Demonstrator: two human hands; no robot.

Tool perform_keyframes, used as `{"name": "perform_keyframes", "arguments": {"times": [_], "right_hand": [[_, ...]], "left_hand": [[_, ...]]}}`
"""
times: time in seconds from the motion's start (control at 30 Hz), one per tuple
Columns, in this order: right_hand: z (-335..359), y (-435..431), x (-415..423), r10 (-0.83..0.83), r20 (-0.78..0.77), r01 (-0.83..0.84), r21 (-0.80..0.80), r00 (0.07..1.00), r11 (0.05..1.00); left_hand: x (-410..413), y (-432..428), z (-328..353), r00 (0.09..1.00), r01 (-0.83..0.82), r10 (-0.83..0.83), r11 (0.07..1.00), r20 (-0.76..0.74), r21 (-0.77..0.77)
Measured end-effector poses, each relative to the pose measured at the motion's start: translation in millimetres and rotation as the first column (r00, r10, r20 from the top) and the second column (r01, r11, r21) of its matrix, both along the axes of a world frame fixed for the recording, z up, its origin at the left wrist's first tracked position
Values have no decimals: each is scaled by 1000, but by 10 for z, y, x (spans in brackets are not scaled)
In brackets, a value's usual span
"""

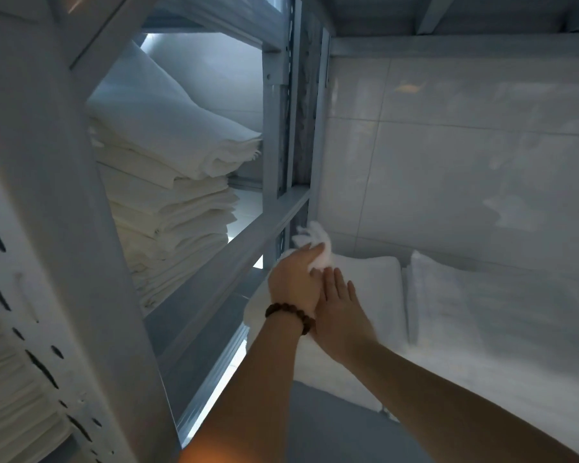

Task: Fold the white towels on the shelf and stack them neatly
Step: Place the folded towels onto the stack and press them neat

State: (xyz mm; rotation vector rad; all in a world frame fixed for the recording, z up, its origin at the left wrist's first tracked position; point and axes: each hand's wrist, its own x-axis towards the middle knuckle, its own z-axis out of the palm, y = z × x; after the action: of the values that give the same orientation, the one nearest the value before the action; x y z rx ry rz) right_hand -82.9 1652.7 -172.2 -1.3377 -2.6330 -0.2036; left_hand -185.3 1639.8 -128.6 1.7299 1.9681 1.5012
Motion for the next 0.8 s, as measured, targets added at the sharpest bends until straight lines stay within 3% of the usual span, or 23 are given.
{"name": "perform_keyframes", "arguments": {"times": [0.07,0.13,0.3,0.37,0.5,0.6,0.73,0.8], "right_hand": [[69,59,11,-46,-101,50,33,994,998],[78,118,57,-43,-82,51,101,996,994],[-3,116,13,186,122,-188,11,975,982],[12,111,-10,210,98,-213,23,973,977],[65,123,64,217,118,-220,10,969,975],[188,161,90,207,-11,-207,-85,978,975],[289,401,68,108,86,-100,-96,990,990],[322,516,36,83,133,-74,-70,988,995]], "left_hand": [[108,25,135,998,45,-39,993,-52,111],[113,56,157,996,40,-27,986,-84,163],[-190,-26,-275,988,-102,126,970,94,-222],[-264,-90,-392,974,-126,164,966,158,-227],[-314,-86,-399,947,-252,284,947,149,-199],[-301,-117,-384,907,-365,401,901,131,-234],[-117,-150,-432,851,-519,506,850,-137,-85],[-70,-152,-452,881,-409,398,913,-255,11]]}}
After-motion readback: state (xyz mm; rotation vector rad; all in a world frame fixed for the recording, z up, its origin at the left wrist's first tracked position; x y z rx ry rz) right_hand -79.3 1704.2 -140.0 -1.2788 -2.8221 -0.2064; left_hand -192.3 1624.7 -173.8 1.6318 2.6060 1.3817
